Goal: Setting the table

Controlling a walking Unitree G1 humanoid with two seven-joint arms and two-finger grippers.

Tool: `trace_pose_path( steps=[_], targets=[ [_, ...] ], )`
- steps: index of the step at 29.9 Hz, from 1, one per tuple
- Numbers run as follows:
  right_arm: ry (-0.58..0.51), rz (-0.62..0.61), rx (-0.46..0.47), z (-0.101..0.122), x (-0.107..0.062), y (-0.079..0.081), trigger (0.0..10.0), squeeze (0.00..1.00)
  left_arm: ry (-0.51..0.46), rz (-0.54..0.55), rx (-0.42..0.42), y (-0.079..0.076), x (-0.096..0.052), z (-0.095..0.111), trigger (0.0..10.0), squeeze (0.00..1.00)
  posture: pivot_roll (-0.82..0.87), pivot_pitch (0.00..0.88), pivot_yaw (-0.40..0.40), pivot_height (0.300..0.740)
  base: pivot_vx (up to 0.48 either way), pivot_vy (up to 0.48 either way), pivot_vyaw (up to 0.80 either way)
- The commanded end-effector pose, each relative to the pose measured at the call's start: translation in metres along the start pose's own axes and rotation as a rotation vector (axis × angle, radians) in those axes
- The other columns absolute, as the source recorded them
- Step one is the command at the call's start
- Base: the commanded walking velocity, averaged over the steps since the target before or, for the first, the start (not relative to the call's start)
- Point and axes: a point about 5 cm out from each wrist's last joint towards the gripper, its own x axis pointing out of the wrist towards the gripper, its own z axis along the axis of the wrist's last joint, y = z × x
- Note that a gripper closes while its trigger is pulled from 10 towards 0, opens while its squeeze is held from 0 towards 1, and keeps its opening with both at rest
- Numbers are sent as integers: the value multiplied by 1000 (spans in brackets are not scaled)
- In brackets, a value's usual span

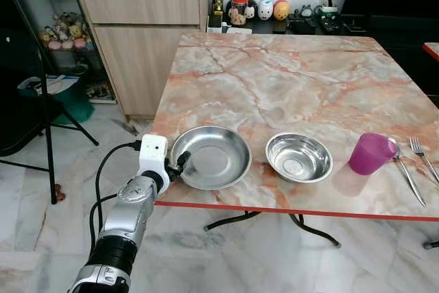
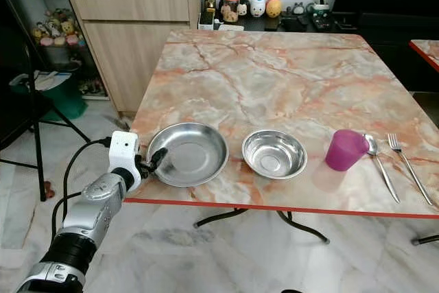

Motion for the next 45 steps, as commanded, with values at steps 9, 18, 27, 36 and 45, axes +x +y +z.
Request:
trace_pose_path(
  steps=[9, 18, 27, 36, 45],
  targets=[
    [-10, 6, 15, 2, 0, 0, 10000, 0, 51, 23, 18, 5, 1, -3, 0, 0, 77, 0, -24, 740, 0, 0, 0],
    [-14, 15, 14, 1, 0, 1, 10000, 0, 58, 16, 22, 4, 2, -3, 0, 0, 81, 0, -26, 740, 0, 0, 0],
    [-18, 25, 7, 1, 0, 2, 10000, 0, 60, 9, 80, 9, 1, 3, 0, 0, 87, 0, -25, 740, 0, 0, 0],
    [-18, 28, 9, -1, -1, 2, 10000, 0, 63, -2, 89, 9, 1, 6, 0, 0, 87, 0, -22, 740, 0, 0, 0],
    [-16, 31, 7, -2, -1, 2, 10000, 0, 65, -24, 99, 6, 1, 7, 0, 0, 91, 0, -24, 740, 0, 0, 0]
  ],
)
